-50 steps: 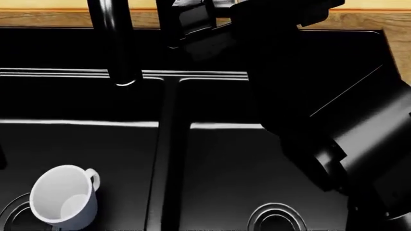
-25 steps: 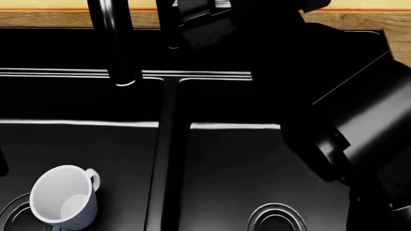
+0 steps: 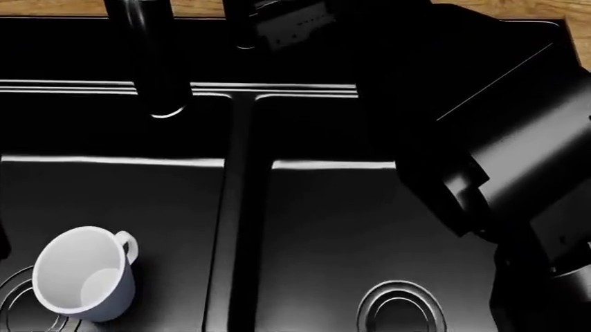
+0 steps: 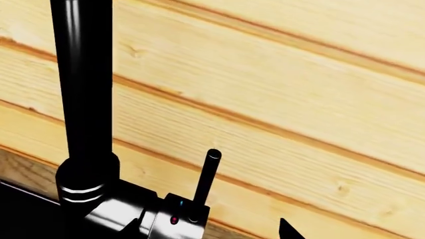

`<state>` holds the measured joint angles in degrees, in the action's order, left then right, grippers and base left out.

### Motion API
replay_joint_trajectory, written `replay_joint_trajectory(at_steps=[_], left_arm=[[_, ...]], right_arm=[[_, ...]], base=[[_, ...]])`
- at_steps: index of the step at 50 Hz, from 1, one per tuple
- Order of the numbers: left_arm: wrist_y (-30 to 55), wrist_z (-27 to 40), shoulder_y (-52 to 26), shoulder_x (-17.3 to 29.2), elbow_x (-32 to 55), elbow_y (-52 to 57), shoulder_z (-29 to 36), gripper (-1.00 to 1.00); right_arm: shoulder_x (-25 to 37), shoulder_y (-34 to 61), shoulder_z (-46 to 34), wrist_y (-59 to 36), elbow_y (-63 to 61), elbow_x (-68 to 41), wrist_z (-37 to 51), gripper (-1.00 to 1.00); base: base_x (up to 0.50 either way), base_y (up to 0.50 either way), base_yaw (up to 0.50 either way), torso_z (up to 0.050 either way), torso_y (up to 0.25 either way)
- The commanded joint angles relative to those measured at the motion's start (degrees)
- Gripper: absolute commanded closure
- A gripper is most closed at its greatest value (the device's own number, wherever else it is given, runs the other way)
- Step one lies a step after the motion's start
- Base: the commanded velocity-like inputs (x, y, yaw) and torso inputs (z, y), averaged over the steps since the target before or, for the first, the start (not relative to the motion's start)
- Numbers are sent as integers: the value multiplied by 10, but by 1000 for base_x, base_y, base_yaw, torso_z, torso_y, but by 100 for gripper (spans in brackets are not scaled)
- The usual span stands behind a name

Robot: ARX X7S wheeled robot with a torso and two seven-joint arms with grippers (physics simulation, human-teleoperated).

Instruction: Turn on the sink faucet.

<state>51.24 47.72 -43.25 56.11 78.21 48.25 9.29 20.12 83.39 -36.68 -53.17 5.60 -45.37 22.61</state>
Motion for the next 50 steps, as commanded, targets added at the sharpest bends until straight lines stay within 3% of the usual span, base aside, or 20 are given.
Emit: replay_joint_trajectory(at_steps=[1,9,21,50], left_arm=[[-10,-1,7,7,6,6,-10,-100],[-6,-3,4,7,-3,14,-3,-100],[4,-7,6,3,-12,16,13,-100],[-16,-22,26,7,-16,16,7,-100]], right_arm=[[-6,16,-3,2,10,3,-5,-100],[-4,18,-2,6,16,5,-7,-100],[-5,23,-2,11,21,6,-9,-100],[-23,53,-11,45,93,28,-37,-100]], base=[[0,0,0,0,0],[0,0,0,0,0],[0,0,0,32,-189],[0,0,0,0,0]])
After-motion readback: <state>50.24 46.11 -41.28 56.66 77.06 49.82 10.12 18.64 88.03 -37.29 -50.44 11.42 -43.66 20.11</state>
